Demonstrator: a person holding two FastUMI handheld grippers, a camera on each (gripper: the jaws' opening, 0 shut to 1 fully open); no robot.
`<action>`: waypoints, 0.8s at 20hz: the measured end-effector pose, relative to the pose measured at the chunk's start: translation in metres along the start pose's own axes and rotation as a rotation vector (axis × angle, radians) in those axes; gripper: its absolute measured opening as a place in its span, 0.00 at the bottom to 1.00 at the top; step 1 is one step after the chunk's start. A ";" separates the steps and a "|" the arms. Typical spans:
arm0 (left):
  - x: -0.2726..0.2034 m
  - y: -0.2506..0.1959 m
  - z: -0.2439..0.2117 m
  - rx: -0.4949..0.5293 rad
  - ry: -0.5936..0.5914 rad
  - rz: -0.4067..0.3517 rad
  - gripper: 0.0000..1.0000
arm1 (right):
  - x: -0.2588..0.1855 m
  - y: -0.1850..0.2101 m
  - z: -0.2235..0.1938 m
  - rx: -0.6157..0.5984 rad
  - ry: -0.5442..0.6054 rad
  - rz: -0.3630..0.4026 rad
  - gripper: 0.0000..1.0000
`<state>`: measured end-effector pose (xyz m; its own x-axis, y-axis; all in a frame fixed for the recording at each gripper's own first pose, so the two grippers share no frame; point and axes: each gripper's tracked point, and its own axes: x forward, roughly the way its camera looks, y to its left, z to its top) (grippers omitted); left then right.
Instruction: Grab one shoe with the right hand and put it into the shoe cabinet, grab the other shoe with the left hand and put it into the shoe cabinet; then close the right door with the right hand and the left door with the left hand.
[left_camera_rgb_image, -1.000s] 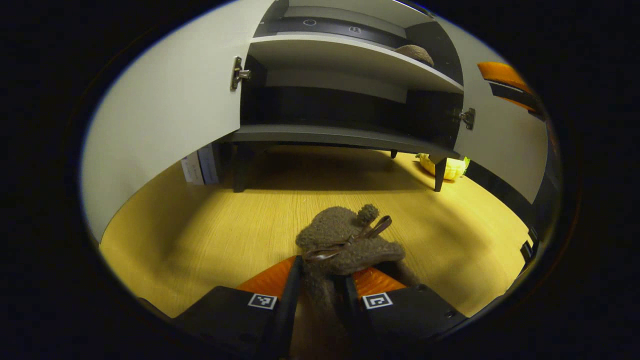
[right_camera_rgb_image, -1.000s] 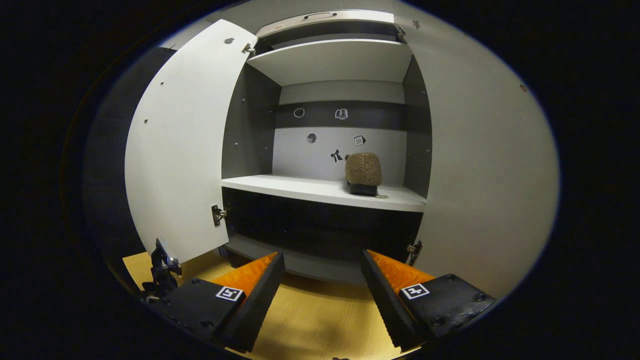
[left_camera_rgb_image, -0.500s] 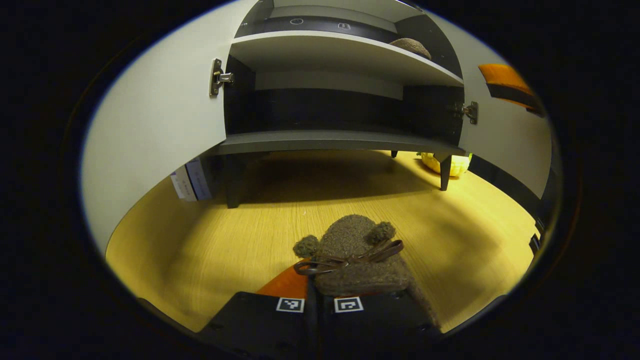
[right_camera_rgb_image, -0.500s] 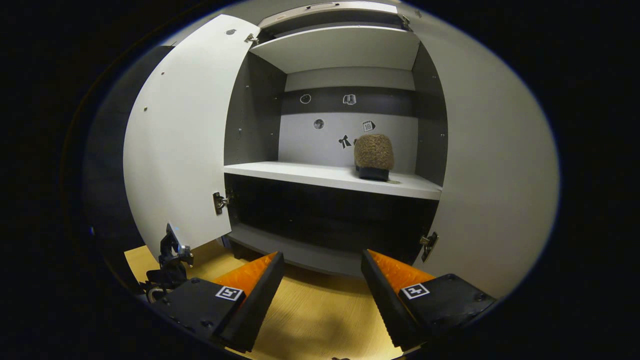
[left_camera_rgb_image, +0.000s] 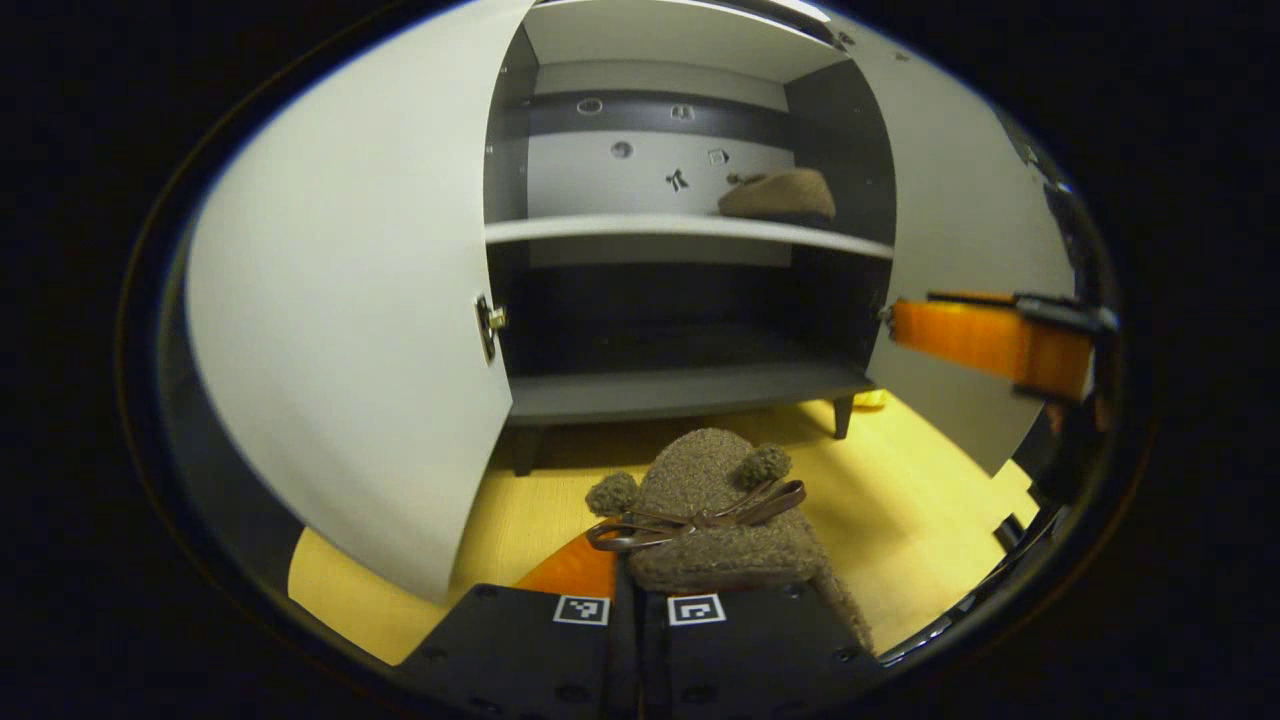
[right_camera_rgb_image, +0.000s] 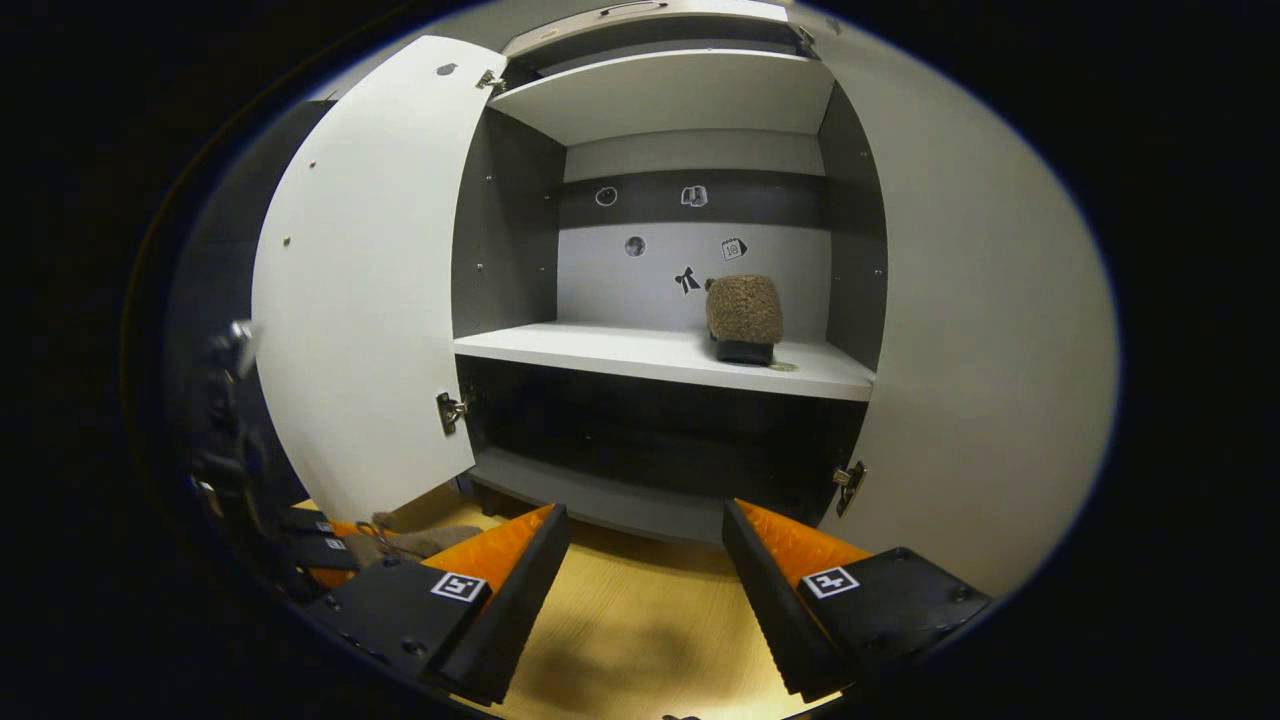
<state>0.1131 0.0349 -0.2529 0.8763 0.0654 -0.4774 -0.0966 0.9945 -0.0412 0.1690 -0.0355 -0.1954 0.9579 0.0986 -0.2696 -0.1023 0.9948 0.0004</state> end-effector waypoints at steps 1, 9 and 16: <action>-0.016 0.000 0.021 0.001 -0.020 0.002 0.07 | -0.004 0.002 0.004 0.001 0.001 0.005 0.98; -0.046 0.025 0.201 0.061 -0.214 0.119 0.07 | -0.035 0.016 0.017 -0.016 0.015 0.077 0.98; 0.041 0.025 0.325 0.064 -0.323 0.100 0.07 | -0.034 0.035 0.038 0.013 0.001 0.181 0.99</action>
<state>0.3002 0.0890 0.0122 0.9691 0.1751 -0.1737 -0.1686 0.9843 0.0517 0.1428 -0.0030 -0.1494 0.9238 0.2765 -0.2649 -0.2699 0.9609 0.0620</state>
